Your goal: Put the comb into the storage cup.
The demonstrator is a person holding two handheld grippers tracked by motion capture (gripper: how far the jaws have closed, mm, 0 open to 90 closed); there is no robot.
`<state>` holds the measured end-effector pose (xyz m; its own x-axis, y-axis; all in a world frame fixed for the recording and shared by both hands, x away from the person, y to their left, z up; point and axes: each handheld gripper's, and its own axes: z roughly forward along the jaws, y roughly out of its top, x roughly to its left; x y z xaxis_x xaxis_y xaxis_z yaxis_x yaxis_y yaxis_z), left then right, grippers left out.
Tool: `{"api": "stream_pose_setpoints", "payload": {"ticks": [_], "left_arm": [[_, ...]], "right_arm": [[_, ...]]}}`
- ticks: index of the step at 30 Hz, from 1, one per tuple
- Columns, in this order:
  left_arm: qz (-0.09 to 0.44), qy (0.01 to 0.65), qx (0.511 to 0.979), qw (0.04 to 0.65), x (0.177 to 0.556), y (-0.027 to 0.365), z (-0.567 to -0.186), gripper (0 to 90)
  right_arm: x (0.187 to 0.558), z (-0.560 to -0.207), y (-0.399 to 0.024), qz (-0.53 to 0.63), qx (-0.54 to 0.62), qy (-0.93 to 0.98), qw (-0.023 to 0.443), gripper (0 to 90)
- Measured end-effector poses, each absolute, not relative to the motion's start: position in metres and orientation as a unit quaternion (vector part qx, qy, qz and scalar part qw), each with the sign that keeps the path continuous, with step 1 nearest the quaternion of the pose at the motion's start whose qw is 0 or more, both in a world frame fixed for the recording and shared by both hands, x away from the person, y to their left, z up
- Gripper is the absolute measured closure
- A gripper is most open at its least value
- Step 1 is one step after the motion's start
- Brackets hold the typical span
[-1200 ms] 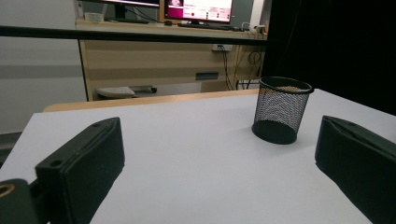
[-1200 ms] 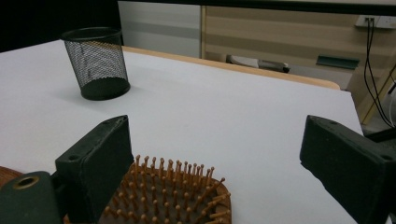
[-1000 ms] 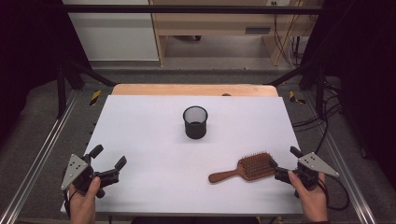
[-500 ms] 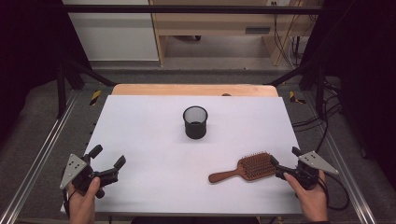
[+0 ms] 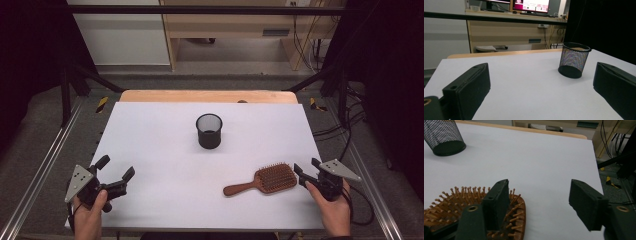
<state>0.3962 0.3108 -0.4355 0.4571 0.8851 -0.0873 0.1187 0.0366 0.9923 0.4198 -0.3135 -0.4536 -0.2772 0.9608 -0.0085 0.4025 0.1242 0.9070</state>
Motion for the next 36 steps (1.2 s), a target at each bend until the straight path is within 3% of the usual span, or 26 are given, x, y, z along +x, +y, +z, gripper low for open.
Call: {"api": "stream_pose_setpoints", "payload": {"ticks": [8, 16, 25, 36], "left_arm": [[0.322, 0.409, 0.615, 0.592, 0.396, 0.31, -0.436, 1.2], [0.32, 0.407, 0.618, 0.591, 0.396, 0.31, -0.436, 1.2], [0.319, 0.406, 0.62, 0.591, 0.396, 0.31, -0.436, 1.2], [0.316, 0.405, 0.622, 0.591, 0.397, 0.309, -0.436, 1.2]], "right_arm": [[0.421, -0.453, -0.312, 0.41, 0.504, 0.69, 0.321, 63.4], [0.421, -0.456, -0.315, 0.392, 0.515, 0.699, 0.305, 81.2], [0.422, -0.461, -0.315, 0.38, 0.537, 0.705, 0.266, 88.9], [0.427, -0.47, -0.314, 0.363, 0.552, 0.716, 0.227, 90.0]]}}
